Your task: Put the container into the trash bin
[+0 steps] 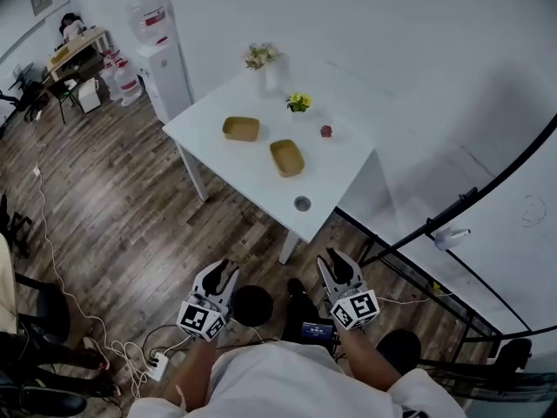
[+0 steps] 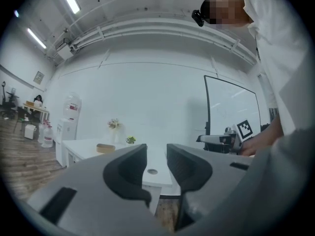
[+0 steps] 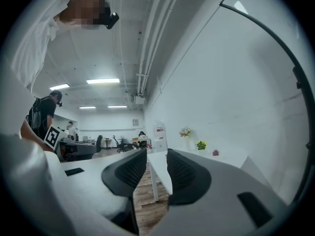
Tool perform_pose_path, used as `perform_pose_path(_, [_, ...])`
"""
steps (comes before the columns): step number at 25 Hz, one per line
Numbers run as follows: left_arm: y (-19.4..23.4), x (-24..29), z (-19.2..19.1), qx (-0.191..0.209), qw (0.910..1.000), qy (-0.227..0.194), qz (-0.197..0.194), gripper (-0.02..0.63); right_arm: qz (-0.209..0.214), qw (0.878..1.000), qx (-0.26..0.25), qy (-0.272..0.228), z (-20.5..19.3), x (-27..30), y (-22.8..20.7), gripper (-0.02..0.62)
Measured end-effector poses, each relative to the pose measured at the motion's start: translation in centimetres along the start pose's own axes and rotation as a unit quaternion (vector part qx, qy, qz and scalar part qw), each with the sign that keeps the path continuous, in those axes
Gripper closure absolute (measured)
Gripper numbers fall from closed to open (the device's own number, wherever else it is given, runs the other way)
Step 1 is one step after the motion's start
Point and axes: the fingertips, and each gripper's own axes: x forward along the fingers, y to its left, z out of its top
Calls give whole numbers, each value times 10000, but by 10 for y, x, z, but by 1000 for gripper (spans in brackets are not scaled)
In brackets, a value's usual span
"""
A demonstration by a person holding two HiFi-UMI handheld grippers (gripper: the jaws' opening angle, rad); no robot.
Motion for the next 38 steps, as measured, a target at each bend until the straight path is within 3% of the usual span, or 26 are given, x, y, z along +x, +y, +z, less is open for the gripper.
perform_pose_path(13, [55, 165, 18, 60, 9949, 59, 1007, 477, 897, 9936, 554, 408, -7, 168, -170, 446])
perform_pose_path(22, [91, 204, 18, 132, 9849, 98, 1725, 477, 1138, 9824, 767, 1263, -52, 274, -242, 446])
perform_pose_path(25, [107, 208, 12, 104, 9805, 182, 1952, 477, 1190, 9729, 876, 1778, -85, 312, -262, 446])
perform_pose_path(31, [134, 192, -4, -51, 9668, 313, 2537, 477, 1129, 9400, 1296, 2948, -158, 358, -287, 445])
perform_pose_path(38, [152, 169, -18, -172, 9510, 374, 3064, 477, 933, 9211, 1355, 3528, -206, 391, -291, 443])
